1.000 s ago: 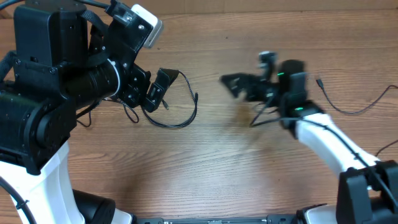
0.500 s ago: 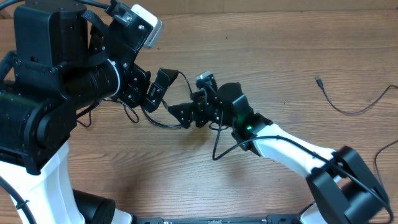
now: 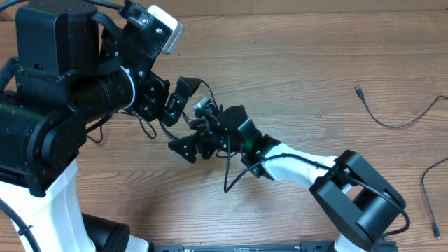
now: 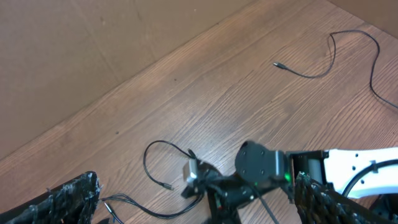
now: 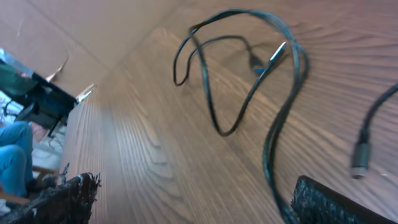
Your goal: Untangle cables
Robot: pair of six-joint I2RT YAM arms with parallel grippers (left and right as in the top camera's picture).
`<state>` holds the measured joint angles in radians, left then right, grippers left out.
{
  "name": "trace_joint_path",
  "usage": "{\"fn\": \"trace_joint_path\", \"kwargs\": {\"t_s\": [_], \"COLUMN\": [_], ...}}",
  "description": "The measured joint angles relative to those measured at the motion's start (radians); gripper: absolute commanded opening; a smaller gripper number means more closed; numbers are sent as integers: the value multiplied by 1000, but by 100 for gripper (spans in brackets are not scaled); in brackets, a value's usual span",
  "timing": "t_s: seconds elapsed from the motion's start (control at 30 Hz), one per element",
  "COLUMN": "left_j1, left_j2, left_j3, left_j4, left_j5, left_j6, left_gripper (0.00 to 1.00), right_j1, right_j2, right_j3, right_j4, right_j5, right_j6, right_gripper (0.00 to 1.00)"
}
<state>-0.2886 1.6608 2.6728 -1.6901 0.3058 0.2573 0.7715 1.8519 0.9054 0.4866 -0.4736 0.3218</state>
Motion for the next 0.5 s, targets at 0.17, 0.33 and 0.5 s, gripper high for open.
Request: {"fn": "trace_joint_path", "kwargs": {"t_s": [0.17, 0.33, 0.5], "left_j1": [0, 0, 0], "left_j2": [0, 0, 0], "left_j3": [0, 0, 0], "left_j4": [0, 0, 0], "left_j5": [0, 0, 0], "left_j6": [0, 0, 0], "left_gripper": [99, 99, 100], "right_j1": [30, 75, 117], "right_j2": [18, 23, 24], "right_j3": [1, 1, 2], "right_j4": [-6, -10, -29], "right_j5": [4, 18, 81], "right_j6": [-31, -102, -199], "right_gripper": [100, 100, 100]}}
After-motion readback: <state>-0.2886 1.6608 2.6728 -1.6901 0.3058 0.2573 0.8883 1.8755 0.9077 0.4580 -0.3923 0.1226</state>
